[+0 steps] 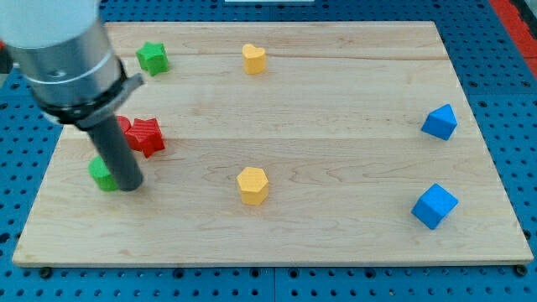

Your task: Keep red blocks above green circle

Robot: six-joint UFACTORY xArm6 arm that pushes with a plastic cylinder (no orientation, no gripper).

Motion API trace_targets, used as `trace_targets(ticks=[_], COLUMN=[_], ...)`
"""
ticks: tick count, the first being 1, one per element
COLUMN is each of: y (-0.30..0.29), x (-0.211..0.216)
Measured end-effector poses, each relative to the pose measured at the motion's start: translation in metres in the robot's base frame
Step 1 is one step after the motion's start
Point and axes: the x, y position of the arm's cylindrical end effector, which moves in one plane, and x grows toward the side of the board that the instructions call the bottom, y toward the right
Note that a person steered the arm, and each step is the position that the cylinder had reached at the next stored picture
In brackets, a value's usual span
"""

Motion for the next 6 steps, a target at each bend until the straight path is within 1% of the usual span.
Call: trace_targets(ticks=[1,2,3,4,5,6], y=[0.044,0.135,0.136,0.109,0.055,0.022], x=[-0.001,-0.025,-0.07,-0.094,-0.094,-0.093])
